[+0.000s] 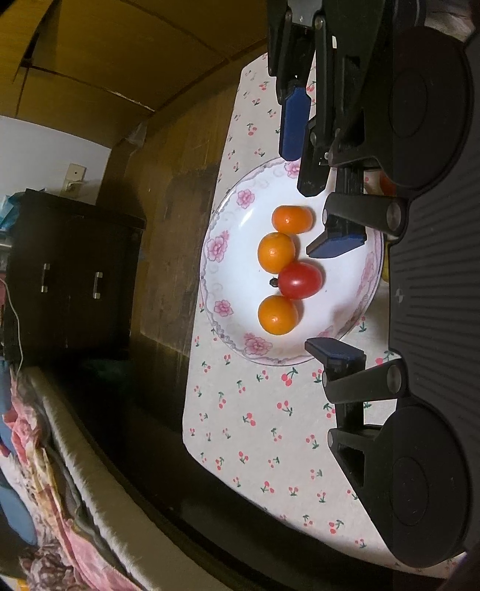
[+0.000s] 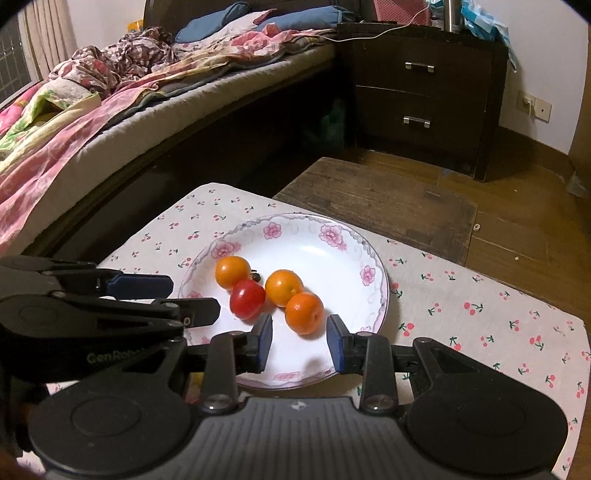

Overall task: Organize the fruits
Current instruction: 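Return both tools to the remaining fruit and grasp an orange with the left gripper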

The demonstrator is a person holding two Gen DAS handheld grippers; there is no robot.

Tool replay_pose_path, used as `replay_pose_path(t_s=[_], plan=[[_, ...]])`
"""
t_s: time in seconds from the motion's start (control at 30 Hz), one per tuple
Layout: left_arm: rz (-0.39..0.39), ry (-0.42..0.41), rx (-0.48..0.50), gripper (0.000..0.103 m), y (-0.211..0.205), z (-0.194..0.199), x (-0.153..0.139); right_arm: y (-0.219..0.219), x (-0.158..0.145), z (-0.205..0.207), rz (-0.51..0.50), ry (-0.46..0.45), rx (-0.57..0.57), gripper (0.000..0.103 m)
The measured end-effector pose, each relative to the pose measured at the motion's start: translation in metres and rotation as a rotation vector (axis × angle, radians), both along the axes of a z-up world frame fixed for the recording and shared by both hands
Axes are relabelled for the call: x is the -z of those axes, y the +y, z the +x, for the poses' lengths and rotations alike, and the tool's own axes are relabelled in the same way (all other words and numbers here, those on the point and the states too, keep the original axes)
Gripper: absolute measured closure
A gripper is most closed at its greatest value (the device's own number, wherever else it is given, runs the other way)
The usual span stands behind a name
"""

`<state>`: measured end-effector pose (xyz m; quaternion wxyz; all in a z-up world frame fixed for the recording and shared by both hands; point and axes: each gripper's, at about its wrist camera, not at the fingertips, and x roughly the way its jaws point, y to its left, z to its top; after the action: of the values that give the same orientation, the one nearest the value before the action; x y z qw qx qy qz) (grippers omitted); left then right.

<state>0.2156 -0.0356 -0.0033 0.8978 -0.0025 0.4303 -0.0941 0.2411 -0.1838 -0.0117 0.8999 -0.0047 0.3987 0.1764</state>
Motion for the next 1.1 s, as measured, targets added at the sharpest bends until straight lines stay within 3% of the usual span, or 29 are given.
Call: replay_pose_path(t_s=[0.6,1.1], plan=[[0.011,0.022,0.057,0.04,0.013,-0.046,0.001,0.004,-0.002,-0.042,-0.027,0.047,-0.042,0.066],[0.014,0.109,0.106,0.043,0.014,-0.058,0.033,-0.002,0.014,-0.052,-0.04,0.119,-0.055,0.066]])
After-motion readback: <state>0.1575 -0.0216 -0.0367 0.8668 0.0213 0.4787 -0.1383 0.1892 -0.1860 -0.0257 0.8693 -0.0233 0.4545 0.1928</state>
